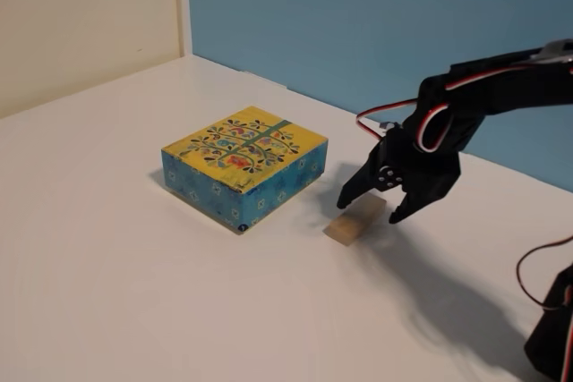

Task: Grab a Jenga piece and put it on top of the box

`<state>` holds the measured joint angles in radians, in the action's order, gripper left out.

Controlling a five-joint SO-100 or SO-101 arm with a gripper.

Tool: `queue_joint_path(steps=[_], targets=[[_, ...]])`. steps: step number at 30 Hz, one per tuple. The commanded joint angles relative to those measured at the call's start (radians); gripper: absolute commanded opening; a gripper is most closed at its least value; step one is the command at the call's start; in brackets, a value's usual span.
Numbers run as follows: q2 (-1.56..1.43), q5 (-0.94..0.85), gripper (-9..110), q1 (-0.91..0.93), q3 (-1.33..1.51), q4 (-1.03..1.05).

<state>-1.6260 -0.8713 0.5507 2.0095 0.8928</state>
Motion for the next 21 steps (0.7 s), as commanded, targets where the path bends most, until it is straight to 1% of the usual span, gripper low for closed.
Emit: queue_joint_path(steps=[1, 21], targets=[[-0.028, 0.009, 28, -0.018, -0.003, -0.002], [0.046, 0.014, 27, -0.087, -0.043, -0.034]])
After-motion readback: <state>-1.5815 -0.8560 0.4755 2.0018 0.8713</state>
